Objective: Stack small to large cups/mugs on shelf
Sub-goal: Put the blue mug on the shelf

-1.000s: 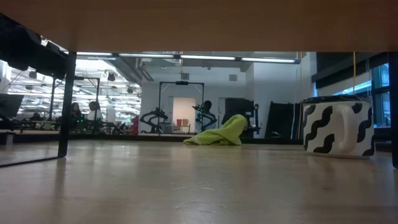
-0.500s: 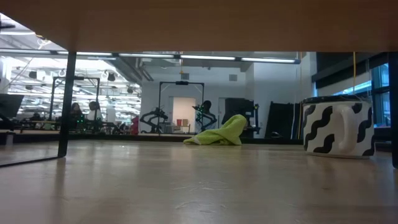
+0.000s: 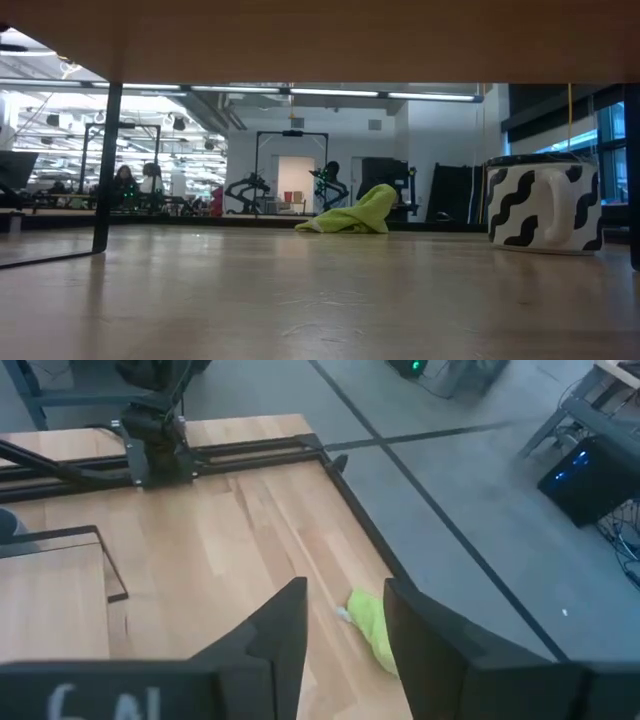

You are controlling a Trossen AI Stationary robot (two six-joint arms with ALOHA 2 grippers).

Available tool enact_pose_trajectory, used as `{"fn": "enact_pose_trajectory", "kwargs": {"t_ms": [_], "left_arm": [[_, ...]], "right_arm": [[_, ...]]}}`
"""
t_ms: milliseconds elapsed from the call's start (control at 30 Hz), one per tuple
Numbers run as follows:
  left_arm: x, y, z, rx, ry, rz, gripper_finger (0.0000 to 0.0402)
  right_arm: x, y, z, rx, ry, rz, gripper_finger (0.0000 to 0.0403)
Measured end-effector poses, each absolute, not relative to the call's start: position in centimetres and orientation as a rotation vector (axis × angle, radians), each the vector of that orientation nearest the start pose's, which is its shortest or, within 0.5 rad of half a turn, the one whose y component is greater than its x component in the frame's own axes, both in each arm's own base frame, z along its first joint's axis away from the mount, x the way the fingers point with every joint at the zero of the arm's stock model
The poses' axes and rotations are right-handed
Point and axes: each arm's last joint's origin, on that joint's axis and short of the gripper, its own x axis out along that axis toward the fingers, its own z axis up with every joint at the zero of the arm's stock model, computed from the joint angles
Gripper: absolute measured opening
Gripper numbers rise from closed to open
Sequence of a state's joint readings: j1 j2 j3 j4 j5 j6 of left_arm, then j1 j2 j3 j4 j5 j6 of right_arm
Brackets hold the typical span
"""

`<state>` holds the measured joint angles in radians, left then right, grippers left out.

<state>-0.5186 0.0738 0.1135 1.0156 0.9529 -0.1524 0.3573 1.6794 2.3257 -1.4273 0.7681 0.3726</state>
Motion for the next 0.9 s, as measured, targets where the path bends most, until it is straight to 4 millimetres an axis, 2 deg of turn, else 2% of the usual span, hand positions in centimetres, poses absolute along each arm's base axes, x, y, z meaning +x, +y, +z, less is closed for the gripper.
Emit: {"fn": "enact_pose_trajectory", "kwargs": {"t_ms": [167, 267, 433, 900], "left_arm": [[2.59, -3.98, 26.8, 0.072, -1.016, -1.314, 0.0069], [2.55, -4.01, 26.75, 0.084, -1.013, -1.334, 0.0069], [2.33, -4.22, 26.32, 0.199, -0.991, -1.487, 0.0069], [2.16, -4.09, 26.48, 0.212, -1.038, -1.456, 0.0069]], "right_arm": [[26.09, 7.57, 49.92, -0.054, 0.569, -0.516, 0.0136], [26.11, 7.47, 49.92, -0.057, 0.568, -0.523, 0.0136], [26.11, 7.43, 49.94, -0.06, 0.564, -0.532, 0.0136], [26.09, 7.37, 49.99, -0.047, 0.547, -0.561, 0.0136]]}}
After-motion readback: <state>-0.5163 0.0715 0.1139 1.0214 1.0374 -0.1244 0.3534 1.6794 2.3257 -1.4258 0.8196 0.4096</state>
